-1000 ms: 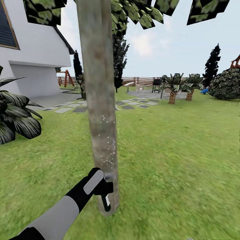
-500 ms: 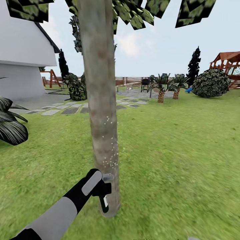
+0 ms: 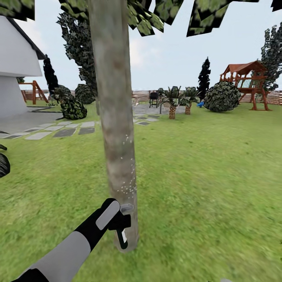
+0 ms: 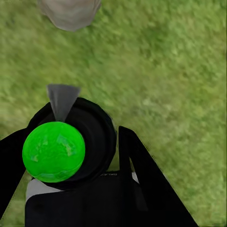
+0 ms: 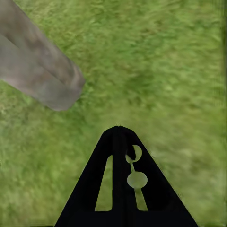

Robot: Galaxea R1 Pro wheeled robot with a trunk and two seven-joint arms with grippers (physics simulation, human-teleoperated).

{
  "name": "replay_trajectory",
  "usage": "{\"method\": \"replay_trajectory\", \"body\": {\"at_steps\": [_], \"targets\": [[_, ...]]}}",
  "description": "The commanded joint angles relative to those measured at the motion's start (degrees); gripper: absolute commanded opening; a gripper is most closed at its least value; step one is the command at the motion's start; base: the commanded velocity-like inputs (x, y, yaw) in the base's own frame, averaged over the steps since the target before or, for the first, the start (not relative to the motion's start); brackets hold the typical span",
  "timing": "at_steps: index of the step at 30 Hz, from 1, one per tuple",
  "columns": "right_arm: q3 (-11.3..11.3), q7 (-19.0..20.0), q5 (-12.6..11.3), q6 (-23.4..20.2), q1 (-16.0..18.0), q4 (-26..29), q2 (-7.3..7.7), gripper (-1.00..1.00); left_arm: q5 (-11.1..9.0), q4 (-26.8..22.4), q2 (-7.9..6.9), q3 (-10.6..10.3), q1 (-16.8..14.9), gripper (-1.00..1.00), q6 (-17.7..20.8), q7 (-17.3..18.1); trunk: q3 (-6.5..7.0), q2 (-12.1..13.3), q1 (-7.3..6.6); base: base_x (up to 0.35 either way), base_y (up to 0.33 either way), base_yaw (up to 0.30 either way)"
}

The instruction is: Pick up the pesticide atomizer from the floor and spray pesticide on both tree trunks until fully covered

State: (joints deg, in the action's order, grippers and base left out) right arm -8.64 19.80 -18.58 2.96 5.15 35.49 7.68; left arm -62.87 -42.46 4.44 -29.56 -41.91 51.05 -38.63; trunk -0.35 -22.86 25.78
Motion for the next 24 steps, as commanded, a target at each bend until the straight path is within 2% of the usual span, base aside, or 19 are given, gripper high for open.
{"method": "replay_trajectory", "body": {"at_steps": [1, 11, 16, 24], "targets": [[-0.1, 0.4, -0.4, 0.0, 0.0, -0.1, -0.03, -1.0, -0.6, -0.1, -0.06, -0.1, 0.0, -1.0, 0.0, -0.6, -0.06, -0.1, 0.0, -0.185, 0.292, -0.23], [-0.1, 0.3, -0.3, 0.1, 0.0, -0.1, -0.27, -1.0, -0.6, -0.1, -0.26, -0.1, 0.2, -1.0, -0.1, -0.5, -0.14, -0.1, 0.0, -0.082, 0.316, -0.114], [-0.1, 0.3, -0.3, 0.1, 0.0, 0.0, -0.33, -1.0, -0.6, -0.1, -0.3, -0.1, 0.3, -1.0, -0.2, -0.1, -0.14, -0.1, 0.0, 0.015, 0.335, -0.247], [-0.1, 0.3, -0.2, 0.1, 0.0, -0.1, -0.39, -1.0, -0.6, -0.1, -0.38, -0.1, 0.4, -1.0, -0.2, 0.2, -0.14, -0.1, 0.0, 0.074, 0.336, -0.13]]}}
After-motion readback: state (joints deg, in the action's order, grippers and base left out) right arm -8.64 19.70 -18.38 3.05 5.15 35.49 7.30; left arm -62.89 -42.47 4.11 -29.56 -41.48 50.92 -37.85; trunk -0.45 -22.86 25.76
